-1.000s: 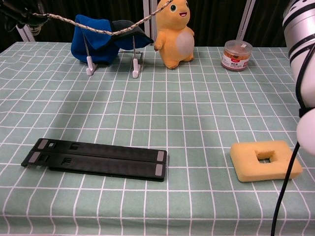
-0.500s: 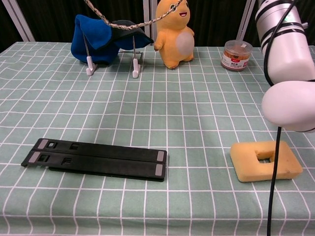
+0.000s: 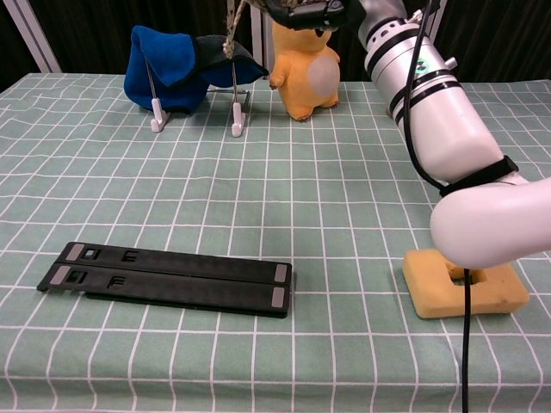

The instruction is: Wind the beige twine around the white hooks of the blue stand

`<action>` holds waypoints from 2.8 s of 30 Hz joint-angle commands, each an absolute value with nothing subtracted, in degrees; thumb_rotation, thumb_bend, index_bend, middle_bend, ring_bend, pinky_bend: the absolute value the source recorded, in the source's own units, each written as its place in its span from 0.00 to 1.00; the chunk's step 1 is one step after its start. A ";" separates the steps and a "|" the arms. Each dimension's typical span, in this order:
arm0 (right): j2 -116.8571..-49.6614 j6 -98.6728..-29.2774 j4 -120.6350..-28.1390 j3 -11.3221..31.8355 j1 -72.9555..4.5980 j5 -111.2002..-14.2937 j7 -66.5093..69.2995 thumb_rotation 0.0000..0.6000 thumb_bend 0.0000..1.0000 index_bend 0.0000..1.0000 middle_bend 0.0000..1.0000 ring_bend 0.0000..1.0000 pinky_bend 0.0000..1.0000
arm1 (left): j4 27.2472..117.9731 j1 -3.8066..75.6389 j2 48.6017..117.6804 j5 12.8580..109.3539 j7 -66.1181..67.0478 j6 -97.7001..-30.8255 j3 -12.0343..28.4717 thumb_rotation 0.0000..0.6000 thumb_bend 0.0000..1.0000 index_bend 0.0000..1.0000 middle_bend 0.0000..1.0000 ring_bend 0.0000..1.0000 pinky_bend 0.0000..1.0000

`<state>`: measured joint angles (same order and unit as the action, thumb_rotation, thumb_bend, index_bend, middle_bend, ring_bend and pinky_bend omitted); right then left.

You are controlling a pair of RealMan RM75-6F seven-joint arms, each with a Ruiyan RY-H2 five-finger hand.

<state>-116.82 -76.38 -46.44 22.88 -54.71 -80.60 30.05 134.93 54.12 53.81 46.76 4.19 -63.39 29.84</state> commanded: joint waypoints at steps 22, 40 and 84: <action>-112.10 -89.07 -65.46 11.86 -46.21 -92.55 33.27 1.00 0.67 0.81 0.62 0.56 0.77 | 110.20 71.18 62.75 9.29 9.71 -60.58 32.54 1.00 0.40 0.83 0.78 0.68 0.74; -109.38 -95.24 -73.61 15.44 -41.15 -92.54 37.20 1.00 0.68 0.81 0.62 0.56 0.77 | 99.45 61.79 65.74 10.67 7.12 -58.38 25.40 1.00 0.40 0.83 0.78 0.68 0.74; -113.40 -82.17 -66.41 30.04 -45.45 -75.85 36.28 1.00 0.69 0.81 0.62 0.56 0.77 | 127.80 41.16 67.45 60.04 12.44 -82.05 18.02 1.00 0.40 0.83 0.78 0.68 0.74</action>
<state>-112.87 -82.75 -67.06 29.64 -44.85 -76.23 36.72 124.75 41.88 67.11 56.85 9.19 -80.10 19.36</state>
